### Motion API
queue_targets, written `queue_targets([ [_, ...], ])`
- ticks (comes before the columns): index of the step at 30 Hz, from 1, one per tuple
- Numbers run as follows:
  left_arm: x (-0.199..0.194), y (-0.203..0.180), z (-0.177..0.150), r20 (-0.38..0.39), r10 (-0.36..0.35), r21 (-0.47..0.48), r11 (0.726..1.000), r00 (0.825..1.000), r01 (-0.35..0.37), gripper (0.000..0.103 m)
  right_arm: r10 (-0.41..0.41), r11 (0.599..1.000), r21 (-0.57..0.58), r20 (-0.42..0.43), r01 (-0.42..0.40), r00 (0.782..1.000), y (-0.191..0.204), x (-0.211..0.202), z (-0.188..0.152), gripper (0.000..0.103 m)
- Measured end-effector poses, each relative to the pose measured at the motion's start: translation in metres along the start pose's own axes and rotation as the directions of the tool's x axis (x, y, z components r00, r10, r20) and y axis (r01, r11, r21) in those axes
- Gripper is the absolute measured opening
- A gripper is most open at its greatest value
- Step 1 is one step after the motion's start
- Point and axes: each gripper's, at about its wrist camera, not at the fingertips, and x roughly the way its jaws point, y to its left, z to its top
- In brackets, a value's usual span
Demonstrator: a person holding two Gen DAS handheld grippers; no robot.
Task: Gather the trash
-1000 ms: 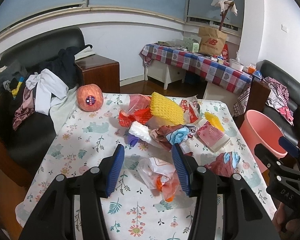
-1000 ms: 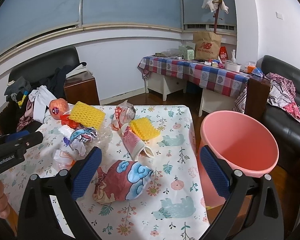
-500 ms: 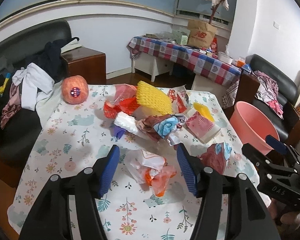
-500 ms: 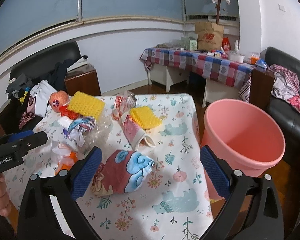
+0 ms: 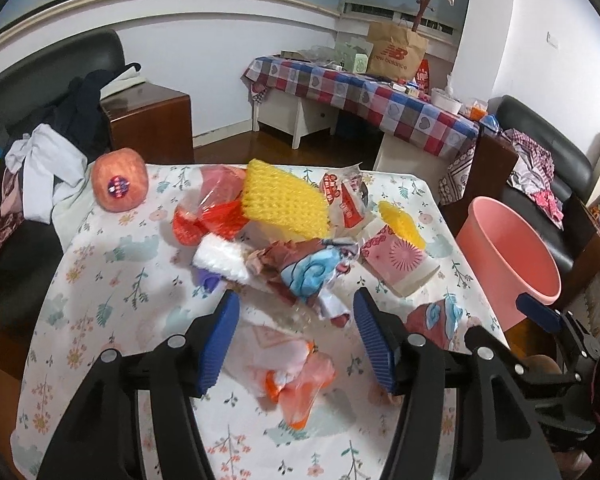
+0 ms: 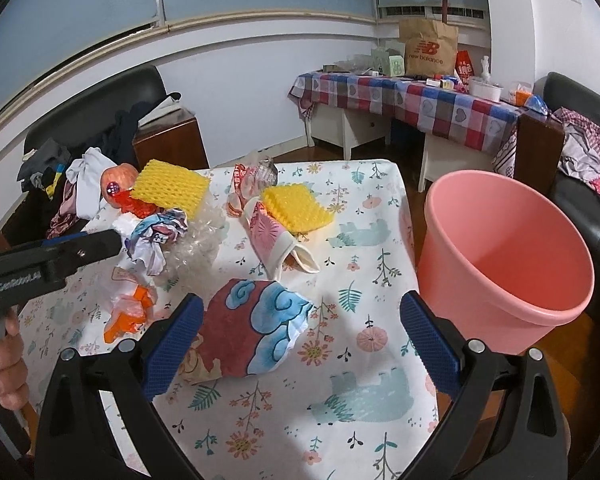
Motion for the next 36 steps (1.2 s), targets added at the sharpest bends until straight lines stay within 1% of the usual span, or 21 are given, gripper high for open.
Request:
queue_targets([
  [7, 0.023, -0.01, 0.01, -0.034, 0.023, 0.027, 0.999, 0.999, -0.022, 0.058, 0.024, 0.999, 0.022, -0.029, -0.023, 0.999, -0.005, 0.008, -0.001, 0.1],
  [9, 0.03, -0.011, 0.011, -0.048, 0.031, 0.028, 0.999, 0.998, -0.03, 0.056, 0.032, 0.999, 0.026, -0.038, -0.031, 0.999, -0.006, 0.011, -0.001, 0.1],
  [11, 0.037, -0.011, 0.011, -0.064, 0.038, 0.026, 0.999, 0.997, -0.036, 0.051, 0.035, 0.999, 0.028, -0.043, -0.034, 0.998, -0.006, 0.012, -0.002, 0.1],
  [13, 0.041, -0.01, 0.009, -0.073, 0.037, 0.023, 0.999, 0.997, -0.036, 0.041, 0.038, 0.999, 0.03, -0.046, -0.036, 0.998, -0.007, 0.013, -0.002, 0.1],
  [15, 0.045, -0.009, 0.009, -0.082, 0.029, 0.017, 0.999, 0.996, -0.028, 0.034, 0.038, 0.999, 0.029, -0.047, -0.037, 0.998, -0.006, 0.014, -0.002, 0.1],
  [16, 0.045, -0.009, 0.008, -0.081, 0.028, 0.015, 1.0, 0.996, -0.027, 0.029, 0.038, 0.999, 0.029, -0.049, -0.037, 0.998, -0.006, 0.015, -0.002, 0.099],
  [17, 0.046, -0.008, 0.008, -0.08, 0.027, 0.015, 1.0, 0.996, -0.026, 0.026, 0.039, 0.999, 0.03, -0.051, -0.038, 0.998, -0.006, 0.016, -0.002, 0.099],
  [19, 0.046, -0.007, 0.007, -0.075, 0.02, 0.016, 1.0, 0.997, -0.019, 0.016, 0.044, 0.999, 0.033, -0.058, -0.042, 0.997, -0.006, 0.018, -0.001, 0.099],
  [20, 0.046, -0.007, 0.008, -0.07, 0.015, 0.016, 1.0, 0.997, -0.014, 0.016, 0.049, 0.998, 0.035, -0.061, -0.047, 0.997, -0.006, 0.019, -0.001, 0.098],
  [22, 0.044, -0.006, 0.006, -0.052, 0.01, 0.02, 1.0, 0.999, -0.009, 0.011, 0.056, 0.998, 0.038, -0.069, -0.054, 0.996, -0.006, 0.02, -0.001, 0.097],
  [30, 0.022, 0.004, 0.001, 0.014, -0.035, 0.013, 0.999, 0.999, 0.035, 0.01, 0.086, 0.996, 0.048, -0.107, -0.081, 0.991, -0.005, 0.028, -0.001, 0.089],
  [33, 0.014, 0.011, -0.001, 0.027, -0.045, 0.002, 0.999, 0.999, 0.045, 0.009, 0.108, 0.993, 0.068, -0.132, -0.1, 0.985, -0.004, 0.034, 0.0, 0.083],
  [35, 0.01, 0.014, -0.002, 0.03, -0.049, -0.008, 0.999, 0.998, 0.049, 0.009, 0.12, 0.991, 0.076, -0.152, -0.11, 0.981, -0.003, 0.039, 0.0, 0.073],
  [36, 0.008, 0.016, -0.002, 0.033, -0.051, -0.013, 0.999, 0.998, 0.052, 0.009, 0.126, 0.99, 0.079, -0.166, -0.115, 0.978, -0.003, 0.042, 0.0, 0.069],
])
